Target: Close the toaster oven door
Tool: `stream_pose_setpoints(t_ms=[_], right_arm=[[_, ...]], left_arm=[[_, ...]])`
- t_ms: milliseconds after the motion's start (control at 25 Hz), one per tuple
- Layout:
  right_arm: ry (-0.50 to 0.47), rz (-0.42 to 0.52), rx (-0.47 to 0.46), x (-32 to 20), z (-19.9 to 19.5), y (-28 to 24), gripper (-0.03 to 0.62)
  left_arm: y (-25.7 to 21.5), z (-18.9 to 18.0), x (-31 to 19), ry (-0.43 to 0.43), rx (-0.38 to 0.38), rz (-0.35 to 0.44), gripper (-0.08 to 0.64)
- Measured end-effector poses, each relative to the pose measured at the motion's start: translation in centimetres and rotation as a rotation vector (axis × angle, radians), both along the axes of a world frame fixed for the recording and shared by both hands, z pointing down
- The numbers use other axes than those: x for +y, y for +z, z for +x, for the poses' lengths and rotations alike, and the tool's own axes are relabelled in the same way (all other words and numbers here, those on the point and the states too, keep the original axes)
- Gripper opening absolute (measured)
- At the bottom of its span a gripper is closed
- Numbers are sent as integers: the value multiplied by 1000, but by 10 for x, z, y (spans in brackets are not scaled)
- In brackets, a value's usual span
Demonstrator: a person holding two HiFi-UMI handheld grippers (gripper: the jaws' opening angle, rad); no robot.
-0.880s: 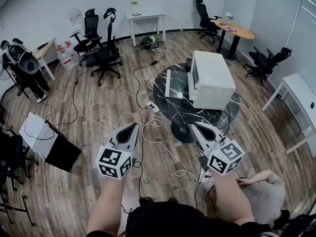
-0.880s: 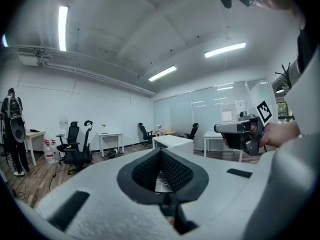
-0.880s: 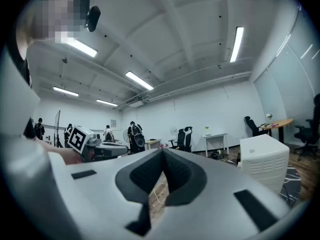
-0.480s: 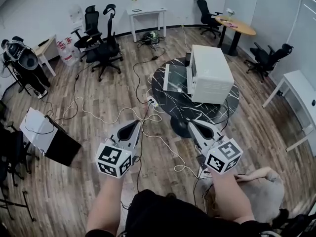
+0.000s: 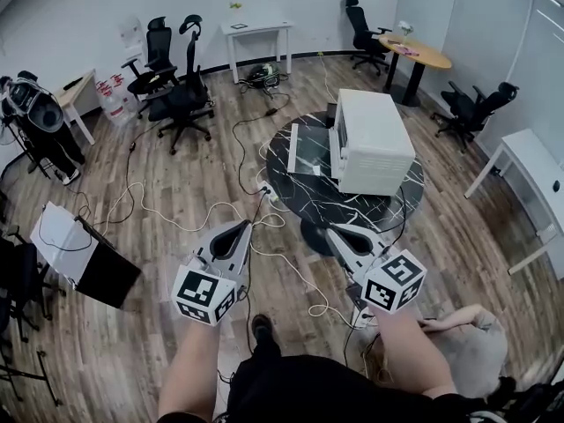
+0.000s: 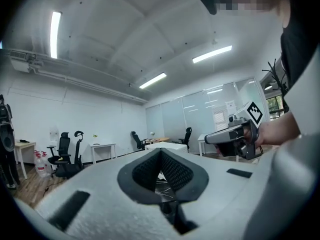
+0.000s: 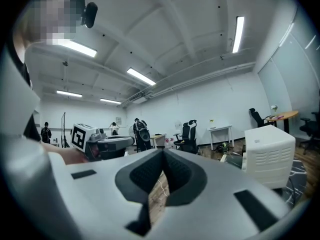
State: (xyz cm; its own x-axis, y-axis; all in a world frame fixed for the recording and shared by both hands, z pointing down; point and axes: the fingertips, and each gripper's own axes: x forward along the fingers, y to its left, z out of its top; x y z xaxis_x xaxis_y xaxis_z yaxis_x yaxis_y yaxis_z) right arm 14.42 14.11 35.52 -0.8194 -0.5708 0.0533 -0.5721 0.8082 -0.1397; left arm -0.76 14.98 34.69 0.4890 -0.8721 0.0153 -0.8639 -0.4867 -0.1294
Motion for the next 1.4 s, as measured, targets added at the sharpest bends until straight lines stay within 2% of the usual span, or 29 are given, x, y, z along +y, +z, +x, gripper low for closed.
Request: stream_pose_setpoints(t_ms=[280,640,1000,1400], right_arm=[[6,-58,3,-53,-42,7,6],[9,-78,35,-120,-110,13,6],[40,-122,38,-161,-165,36,6],[51,-169,40,-246,-174,65,6]], left_arm=[[0,-36,-55,11,15,-1,0],[-2,-112,-121,10,37,25,2],[23,-191,-160,-69,89,-33,3],[53,-195,-243,-60,62,-86,3]])
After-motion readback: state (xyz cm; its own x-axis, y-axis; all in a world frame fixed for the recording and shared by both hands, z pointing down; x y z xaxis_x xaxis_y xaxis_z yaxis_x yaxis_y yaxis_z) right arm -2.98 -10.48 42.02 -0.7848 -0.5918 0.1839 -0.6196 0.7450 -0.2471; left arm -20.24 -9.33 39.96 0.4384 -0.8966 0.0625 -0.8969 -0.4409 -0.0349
